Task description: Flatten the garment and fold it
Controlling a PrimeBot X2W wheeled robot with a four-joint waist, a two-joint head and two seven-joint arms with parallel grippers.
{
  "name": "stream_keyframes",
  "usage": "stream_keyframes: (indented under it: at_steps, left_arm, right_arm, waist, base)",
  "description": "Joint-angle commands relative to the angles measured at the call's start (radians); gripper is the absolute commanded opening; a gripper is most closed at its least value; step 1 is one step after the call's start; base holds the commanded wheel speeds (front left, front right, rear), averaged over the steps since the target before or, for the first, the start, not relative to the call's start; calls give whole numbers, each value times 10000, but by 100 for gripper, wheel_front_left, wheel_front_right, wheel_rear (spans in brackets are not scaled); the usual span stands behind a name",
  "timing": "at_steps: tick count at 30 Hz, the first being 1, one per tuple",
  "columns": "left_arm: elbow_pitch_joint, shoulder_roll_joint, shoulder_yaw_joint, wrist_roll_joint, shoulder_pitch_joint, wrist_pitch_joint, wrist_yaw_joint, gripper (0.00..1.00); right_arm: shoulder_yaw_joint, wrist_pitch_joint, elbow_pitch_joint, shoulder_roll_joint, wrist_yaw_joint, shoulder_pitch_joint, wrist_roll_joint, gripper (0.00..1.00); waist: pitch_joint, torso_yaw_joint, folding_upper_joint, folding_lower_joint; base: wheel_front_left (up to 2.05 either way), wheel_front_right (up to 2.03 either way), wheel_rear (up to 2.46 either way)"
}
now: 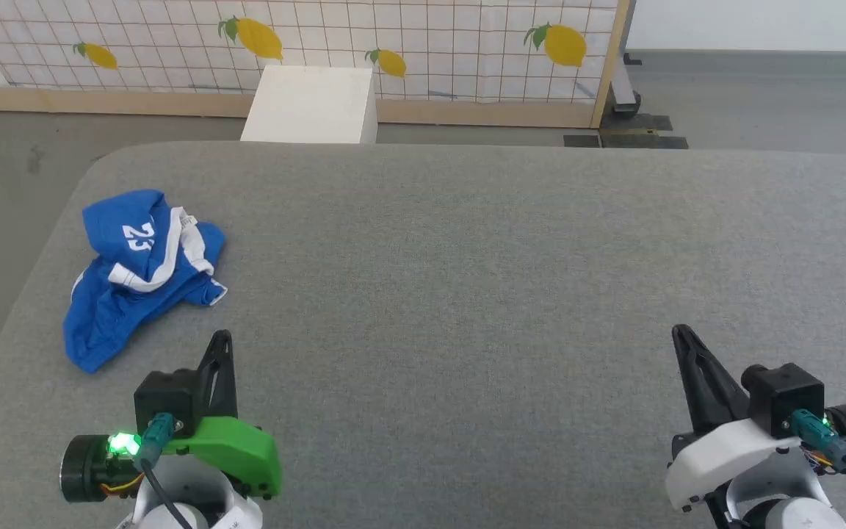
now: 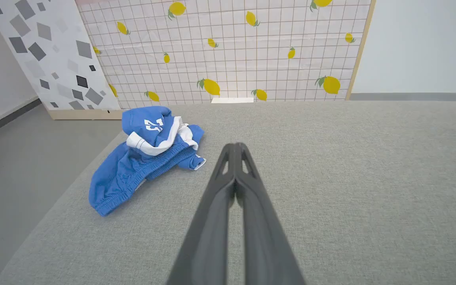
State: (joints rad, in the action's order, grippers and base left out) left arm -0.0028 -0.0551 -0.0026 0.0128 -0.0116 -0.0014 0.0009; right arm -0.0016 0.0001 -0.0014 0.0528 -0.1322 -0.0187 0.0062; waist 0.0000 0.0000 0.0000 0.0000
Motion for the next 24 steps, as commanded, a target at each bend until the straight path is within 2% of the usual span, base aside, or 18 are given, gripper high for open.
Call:
stream_keyframes:
  at_steps: [1,24]
  left_arm:
    - [28,49,26,-128,116,14,-9,0]
    - [28,49,26,-128,116,14,-9,0]
  right_arm:
    - [16,-1,14,-26,15,187,-62,0]
    - [16,-1,14,-26,15,187,-62,0]
  waist:
    - [0,0,0,0]
    - [0,0,0,0]
  base:
    - [0,0,0]
    - [0,0,0]
